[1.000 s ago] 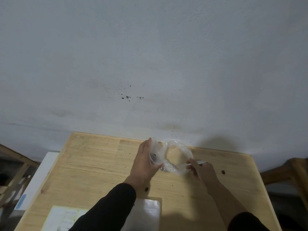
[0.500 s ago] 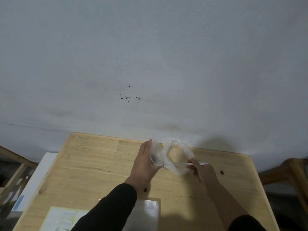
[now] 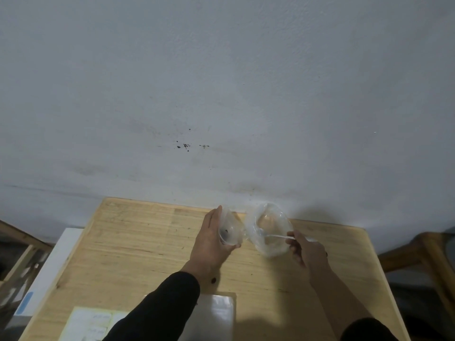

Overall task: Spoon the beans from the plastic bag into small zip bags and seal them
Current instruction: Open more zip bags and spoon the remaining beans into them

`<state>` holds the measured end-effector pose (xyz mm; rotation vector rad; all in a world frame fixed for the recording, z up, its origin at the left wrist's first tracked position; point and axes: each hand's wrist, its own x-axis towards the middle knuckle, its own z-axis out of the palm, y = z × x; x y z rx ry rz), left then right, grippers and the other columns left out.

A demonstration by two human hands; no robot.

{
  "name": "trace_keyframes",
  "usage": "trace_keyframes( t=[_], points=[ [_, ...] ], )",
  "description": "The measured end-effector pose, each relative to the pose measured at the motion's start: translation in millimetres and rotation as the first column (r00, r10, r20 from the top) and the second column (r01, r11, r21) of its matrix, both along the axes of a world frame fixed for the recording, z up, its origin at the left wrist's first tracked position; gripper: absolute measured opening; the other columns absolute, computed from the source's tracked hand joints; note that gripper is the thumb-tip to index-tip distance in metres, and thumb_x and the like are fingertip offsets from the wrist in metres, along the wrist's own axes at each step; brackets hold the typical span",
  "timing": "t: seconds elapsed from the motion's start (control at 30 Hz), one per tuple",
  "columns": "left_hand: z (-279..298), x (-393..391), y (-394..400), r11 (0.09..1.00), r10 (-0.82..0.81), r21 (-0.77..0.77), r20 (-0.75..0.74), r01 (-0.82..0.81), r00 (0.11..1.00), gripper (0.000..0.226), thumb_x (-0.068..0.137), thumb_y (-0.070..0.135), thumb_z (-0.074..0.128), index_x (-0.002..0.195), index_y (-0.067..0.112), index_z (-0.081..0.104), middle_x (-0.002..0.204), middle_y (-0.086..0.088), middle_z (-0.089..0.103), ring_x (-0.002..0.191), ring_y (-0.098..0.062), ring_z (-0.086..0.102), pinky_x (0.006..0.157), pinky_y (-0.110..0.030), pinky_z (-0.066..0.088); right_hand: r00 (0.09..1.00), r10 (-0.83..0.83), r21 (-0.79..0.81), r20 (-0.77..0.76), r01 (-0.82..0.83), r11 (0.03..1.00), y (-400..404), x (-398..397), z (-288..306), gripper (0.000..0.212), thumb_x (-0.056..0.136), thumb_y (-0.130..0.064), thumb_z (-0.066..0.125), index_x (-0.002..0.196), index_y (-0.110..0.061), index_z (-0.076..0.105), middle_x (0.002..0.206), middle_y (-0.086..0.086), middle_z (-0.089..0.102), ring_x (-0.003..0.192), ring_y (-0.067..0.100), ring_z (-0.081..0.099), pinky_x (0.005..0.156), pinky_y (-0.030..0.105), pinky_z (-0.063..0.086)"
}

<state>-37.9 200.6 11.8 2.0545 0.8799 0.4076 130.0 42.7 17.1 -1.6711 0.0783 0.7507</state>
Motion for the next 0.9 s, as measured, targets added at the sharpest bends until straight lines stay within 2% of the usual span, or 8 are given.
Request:
trace_keyframes(
  t=[0.1,0.23,0.37,0.47,0.57,0.67,0.77,0.9],
  points=[
    [0.3,-0.3,0.1,1.0,-0.007,0.004,-0.004,0.007,1.0,0.104,0.065,0.039,0.083,0.146,0.026,0.019,0.127,0.021,0.028,0.113,0.008,0.029,0.078,0.007,0.026,1.0,-0.011,0.002,0.015,0.011,1.0,-3.7,1.8,-0.1,0.022,0.094,-0.018,0.052,0.085,-0.004,0.067,0.058,0.003,0.061,0.032,0.003,0.039,0.03,0.014,0.027],
    [2.0,0.7,0.1,1.0,-0.02,0.016,-0.017,0.021,1.0,0.107,0.064,0.037,0.084,0.147,0.022,0.018,0.135,0.013,0.029,0.114,0.009,0.024,0.079,0.012,0.02,0.987,-0.081,-0.015,0.137,0.084,0.996,-7.4,2.5,-0.3,0.02,0.092,-0.016,0.055,0.083,-0.005,0.068,0.063,0.007,0.063,0.041,0.004,0.047,0.036,0.015,0.036],
    [2.3,-0.1,-0.5,0.999,-0.031,0.032,-0.011,0.031,0.999,0.11,0.063,0.04,0.084,0.148,0.019,0.017,0.14,0.008,0.03,0.114,0.01,0.022,0.082,0.013,0.015,0.963,-0.142,-0.005,0.23,0.147,0.989,-10.2,1.7,5.7,0.019,0.092,-0.013,0.053,0.082,-0.006,0.067,0.063,0.007,0.062,0.038,0.0,0.047,0.037,0.014,0.039],
    [3.6,-1.3,-1.5,0.998,-0.03,0.05,-0.015,0.03,0.999,0.111,0.062,0.043,0.084,0.148,0.019,0.018,0.142,0.007,0.03,0.116,0.01,0.023,0.084,0.012,0.015,0.939,-0.093,-0.057,0.332,0.118,0.991,-15.5,1.6,8.6,0.02,0.092,-0.017,0.055,0.078,-0.01,0.068,0.062,0.005,0.061,0.044,0.005,0.048,0.04,0.017,0.04],
    [2.6,-2.4,-3.9,0.998,-0.03,0.054,-0.006,0.031,1.0,0.112,0.061,0.044,0.084,0.148,0.018,0.018,0.143,0.007,0.03,0.118,0.01,0.023,0.088,0.01,0.014,0.921,0.016,-0.093,0.389,0.022,0.995,-21.1,0.9,6.8,0.021,0.092,-0.018,0.055,0.075,-0.015,0.068,0.065,0.003,0.062,0.055,0.015,0.049,0.049,0.026,0.041],
    [0.9,-0.6,-6.7,0.998,-0.037,0.056,-0.009,0.037,0.999,0.112,0.061,0.044,0.084,0.148,0.016,0.019,0.143,0.005,0.031,0.12,0.009,0.022,0.091,0.009,0.012,0.932,0.078,-0.077,0.355,-0.054,0.996,-23.7,-2.9,2.2,0.02,0.093,-0.016,0.055,0.079,-0.015,0.07,0.067,0.005,0.063,0.055,0.014,0.048,0.046,0.024,0.039],
    [-0.4,3.0,-9.3,0.998,-0.044,0.053,-0.021,0.045,0.999,0.113,0.061,0.05,0.082,0.148,0.016,0.019,0.143,0.006,0.03,0.125,0.003,0.026,0.096,0.003,0.015,0.947,0.118,-0.068,0.299,-0.102,0.992,-21.9,-8.6,-1.4,0.019,0.093,-0.015,0.054,0.085,-0.008,0.07,0.064,0.003,0.064,0.049,0.006,0.049,0.041,0.016,0.037],
    [-1.9,7.5,-8.8,0.997,-0.058,0.045,-0.028,0.059,0.998,0.11,0.062,0.045,0.082,0.147,0.016,0.019,0.14,0.007,0.031,0.122,0.005,0.026,0.092,0.007,0.015,0.949,0.189,-0.094,0.254,-0.17,0.981,-17.6,-15.1,-4.8,0.021,0.093,-0.016,0.053,0.084,-0.006,0.07,0.06,0.0,0.065,0.044,0.001,0.048,0.04,0.014,0.037]
  ],
)
